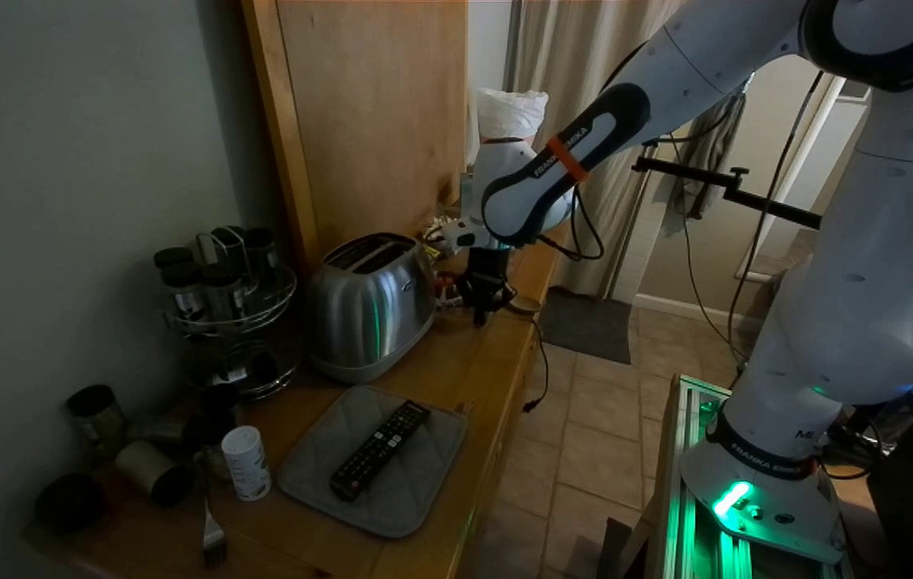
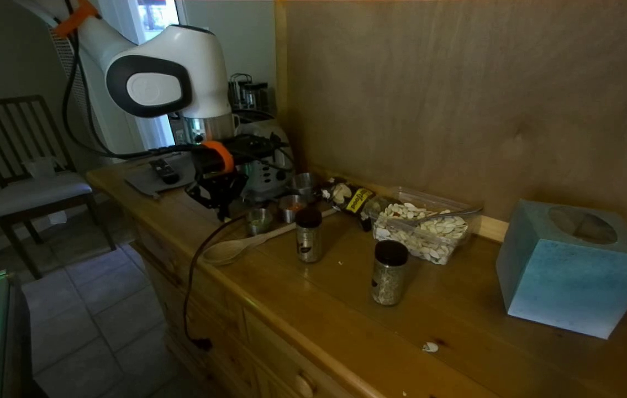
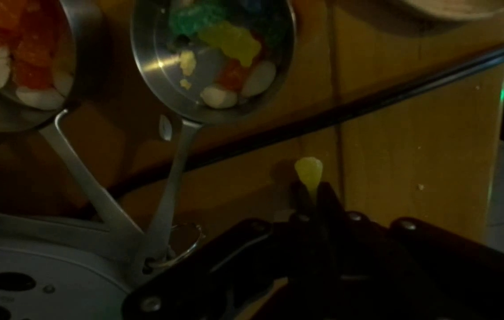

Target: Put the yellow thing into the metal cup

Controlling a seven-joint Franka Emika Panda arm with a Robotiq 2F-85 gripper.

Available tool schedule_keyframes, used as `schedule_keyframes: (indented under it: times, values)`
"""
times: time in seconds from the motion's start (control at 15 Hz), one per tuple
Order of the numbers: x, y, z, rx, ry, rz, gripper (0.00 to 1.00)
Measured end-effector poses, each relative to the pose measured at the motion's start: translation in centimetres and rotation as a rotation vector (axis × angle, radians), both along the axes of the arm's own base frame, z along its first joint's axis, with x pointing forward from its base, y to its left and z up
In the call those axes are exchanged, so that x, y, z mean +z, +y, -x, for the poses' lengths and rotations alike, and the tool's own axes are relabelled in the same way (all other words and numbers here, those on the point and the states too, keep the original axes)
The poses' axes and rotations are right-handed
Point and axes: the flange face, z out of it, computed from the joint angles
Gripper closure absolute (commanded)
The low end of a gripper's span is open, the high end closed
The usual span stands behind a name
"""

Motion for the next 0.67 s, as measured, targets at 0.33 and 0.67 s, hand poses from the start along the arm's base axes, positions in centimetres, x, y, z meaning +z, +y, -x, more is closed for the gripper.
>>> schedule_keyframes:
  times: [0.33, 0.67]
  values:
    - [1.3, -0.1, 0.0, 0.011, -0.017, 0.012, 0.98]
    - [3.6, 0.0, 0.5, 0.022, -0.044, 0.034, 0.98]
